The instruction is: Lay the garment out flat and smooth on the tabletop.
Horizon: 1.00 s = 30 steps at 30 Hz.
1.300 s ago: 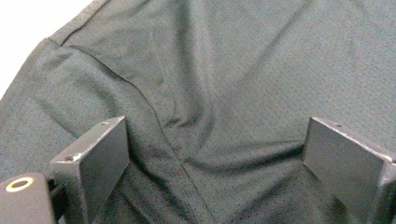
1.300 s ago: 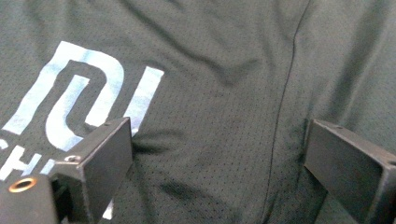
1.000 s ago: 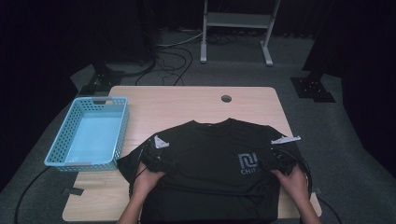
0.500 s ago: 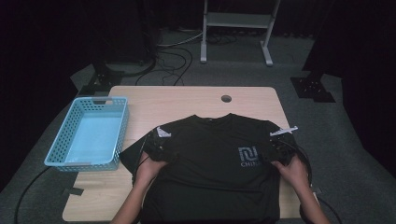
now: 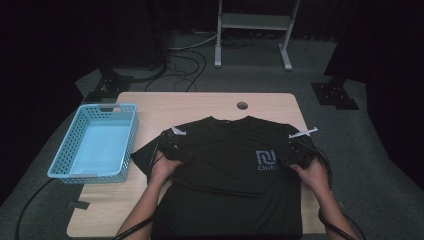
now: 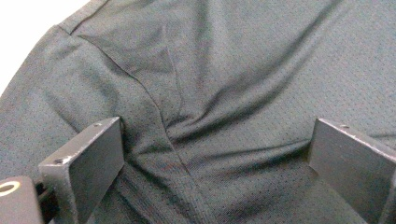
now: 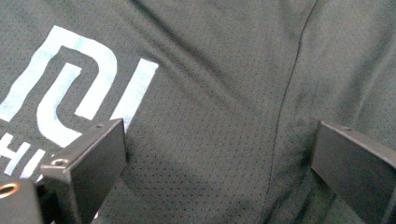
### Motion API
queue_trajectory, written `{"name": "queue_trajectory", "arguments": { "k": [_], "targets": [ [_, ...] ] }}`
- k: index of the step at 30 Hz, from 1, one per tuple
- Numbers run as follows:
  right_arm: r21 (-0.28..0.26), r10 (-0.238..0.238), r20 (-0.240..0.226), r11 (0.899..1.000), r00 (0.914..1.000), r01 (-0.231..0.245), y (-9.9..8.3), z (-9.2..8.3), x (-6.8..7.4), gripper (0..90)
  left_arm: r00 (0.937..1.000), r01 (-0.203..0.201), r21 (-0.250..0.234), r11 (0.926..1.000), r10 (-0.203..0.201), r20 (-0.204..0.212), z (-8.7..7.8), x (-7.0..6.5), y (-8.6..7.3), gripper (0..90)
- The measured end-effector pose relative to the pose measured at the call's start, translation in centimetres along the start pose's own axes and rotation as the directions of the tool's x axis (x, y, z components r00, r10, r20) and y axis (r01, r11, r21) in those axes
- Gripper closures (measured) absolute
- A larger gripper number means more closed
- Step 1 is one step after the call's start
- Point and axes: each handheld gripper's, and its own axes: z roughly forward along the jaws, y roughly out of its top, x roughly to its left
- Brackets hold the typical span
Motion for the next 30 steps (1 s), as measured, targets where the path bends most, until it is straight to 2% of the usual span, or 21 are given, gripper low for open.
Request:
{"name": "queue_trajectory", "arguments": {
  "k": [7, 11, 19, 24, 30],
  "targets": [
    [0.000, 0.000, 0.001, 1.000, 1.0000, 0.000, 1.1, 0.7, -0.7, 3.2, 0.9999, 0.015, 0.000, 0.9999, -0.015, -0.007, 1.2, 1.0, 1.5, 2.8],
    [0.000, 0.007, 0.004, 1.000, 1.0000, -0.007, 1.7, 1.1, -1.0, 2.7, 0.9999, 0.010, 0.009, 0.9999, -0.010, -0.010, 1.7, 1.4, 2.2, 2.4],
    [0.006, 0.007, 0.006, 1.000, 1.0000, -0.007, 2.9, 1.8, -1.6, 2.7, 1.0000, 0.008, 0.023, 0.9997, -0.008, -0.005, 2.4, 2.2, 3.3, 1.8],
    [0.009, 0.010, 0.006, 1.000, 0.9999, -0.010, 3.6, 2.1, -2.0, 2.6, 0.9999, 0.010, 0.009, 0.9999, -0.010, -0.006, 2.9, 2.6, 3.6, 1.4],
    [0.017, 0.009, 0.005, 1.000, 0.9999, -0.009, 4.3, 2.6, -2.4, 1.5, 1.0000, -0.001, 0.015, 0.9999, 0.001, -0.001, 3.3, 3.2, 4.2, 1.2]
  ]
}}
